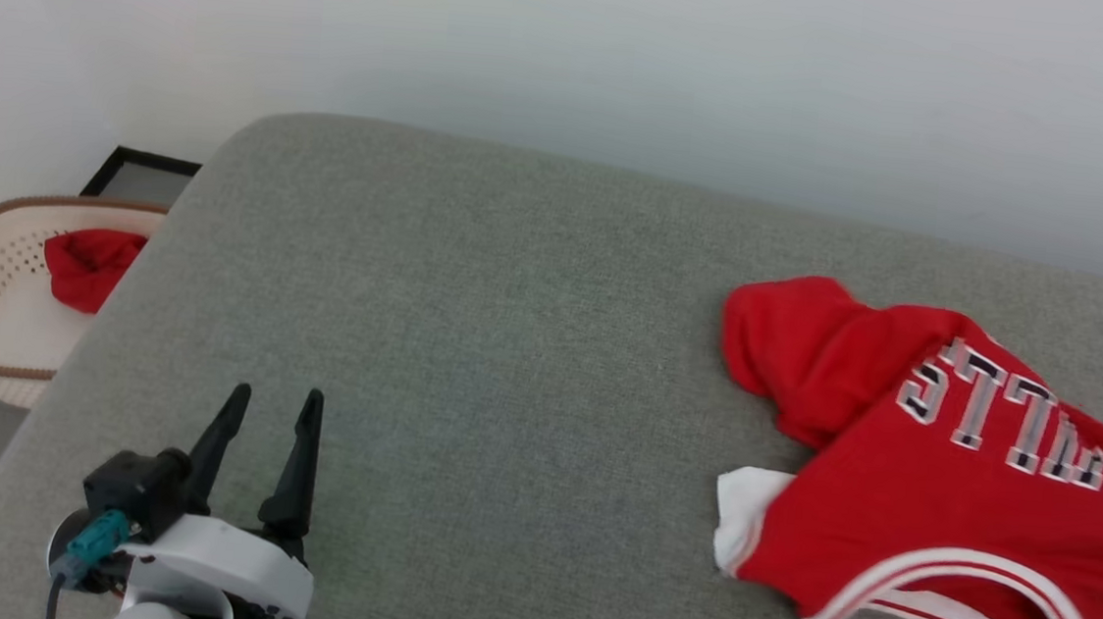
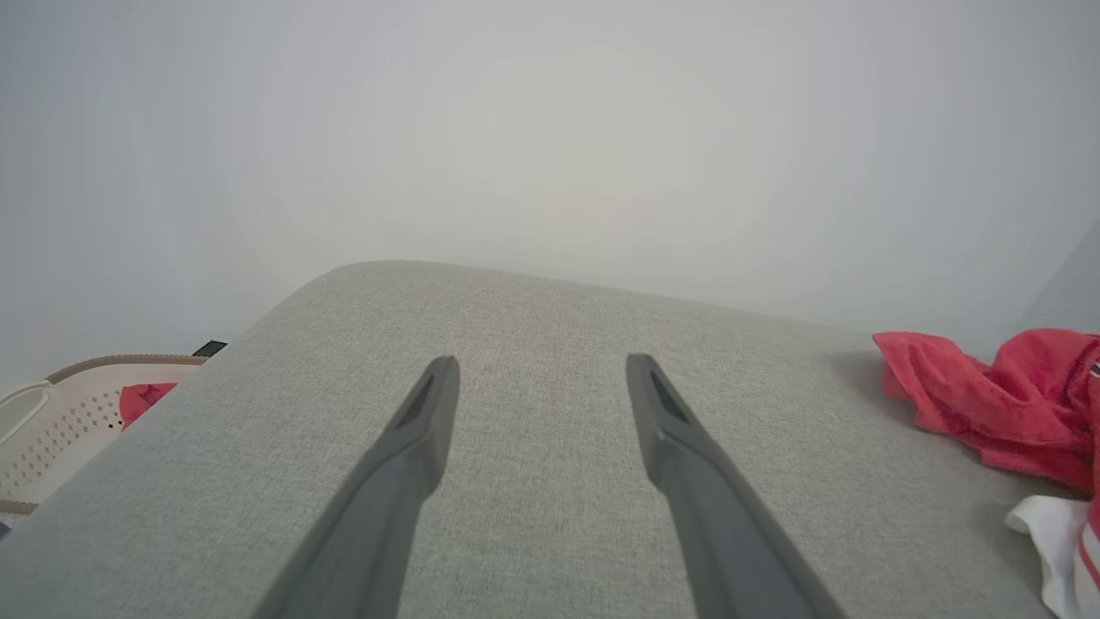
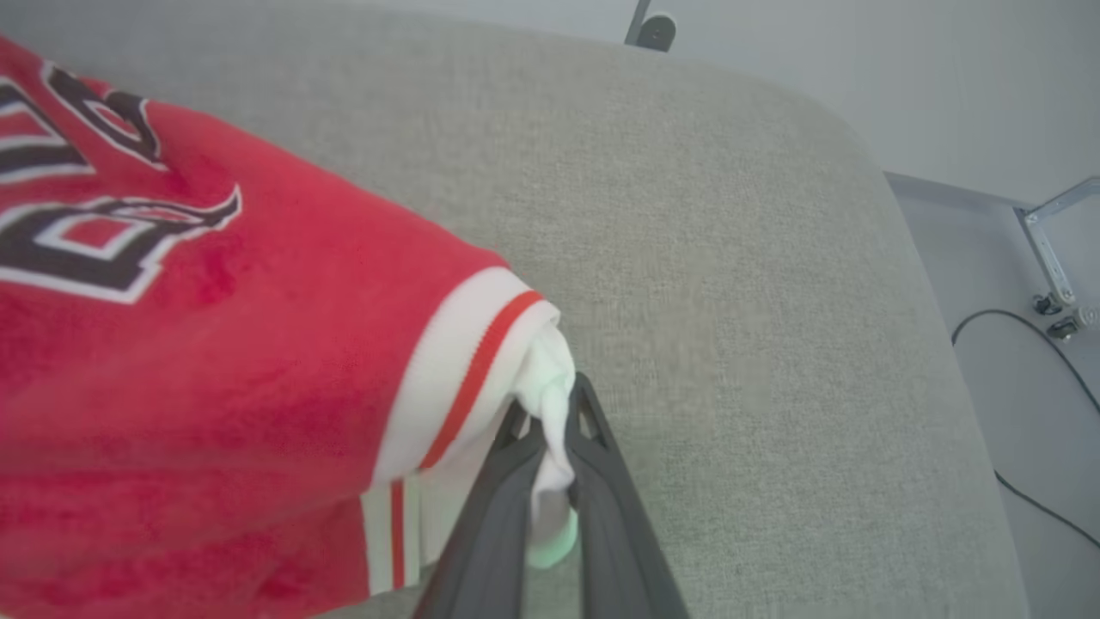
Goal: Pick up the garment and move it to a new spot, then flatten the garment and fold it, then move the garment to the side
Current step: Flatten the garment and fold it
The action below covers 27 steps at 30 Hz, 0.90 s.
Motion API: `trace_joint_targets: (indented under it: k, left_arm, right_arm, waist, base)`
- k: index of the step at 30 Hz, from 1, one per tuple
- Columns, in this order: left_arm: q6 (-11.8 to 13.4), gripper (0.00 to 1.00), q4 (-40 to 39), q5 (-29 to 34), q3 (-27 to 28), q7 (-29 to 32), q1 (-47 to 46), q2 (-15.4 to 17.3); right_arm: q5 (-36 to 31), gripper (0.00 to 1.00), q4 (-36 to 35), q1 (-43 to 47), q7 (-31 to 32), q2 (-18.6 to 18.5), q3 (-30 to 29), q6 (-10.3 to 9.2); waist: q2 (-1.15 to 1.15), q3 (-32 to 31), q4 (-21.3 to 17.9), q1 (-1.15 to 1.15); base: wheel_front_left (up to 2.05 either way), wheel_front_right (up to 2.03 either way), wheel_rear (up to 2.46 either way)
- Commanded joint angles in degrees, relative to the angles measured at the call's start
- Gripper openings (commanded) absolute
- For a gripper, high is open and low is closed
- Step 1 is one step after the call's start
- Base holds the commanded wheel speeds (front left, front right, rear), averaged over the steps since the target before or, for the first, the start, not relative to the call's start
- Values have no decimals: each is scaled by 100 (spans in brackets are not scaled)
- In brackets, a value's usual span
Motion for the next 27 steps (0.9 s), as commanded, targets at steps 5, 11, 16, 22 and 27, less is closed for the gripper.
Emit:
trace_joint_targets:
  k: [5,11,16,22,27]
  left_arm:
    - [-20,100,35,-69,-77,3,-116,36]
    - [-23,100,113,-120,-197,3,-204,90]
    - [-24,100,157,-183,-309,3,-185,156]
    - [-24,100,112,-308,-473,40,-119,291]
    - [-20,100,-118,-448,-615,210,-109,451]
  right_arm:
    - [-206,0,779,-197,-302,-88,-378,-2]
    - [-367,95,1603,-495,-633,-108,-451,-3]
    - [-309,100,1941,-724,-856,-154,-262,-3]
    - [-197,100,1861,-752,-947,-155,8,-3]
    - [-95,100,1321,-587,-1005,-35,232,-3]
  waist:
    - [0,93,68,0]
    - [0,121,59,0]
    - [0,-2,-40,0]
    - [0,-243,-226,0]
    - [0,-426,-427,0]
  base:
    - [0,0,0]
    - [0,0,0]
    - [0,0,0]
    - [0,0,0]
    - [0,0,0]
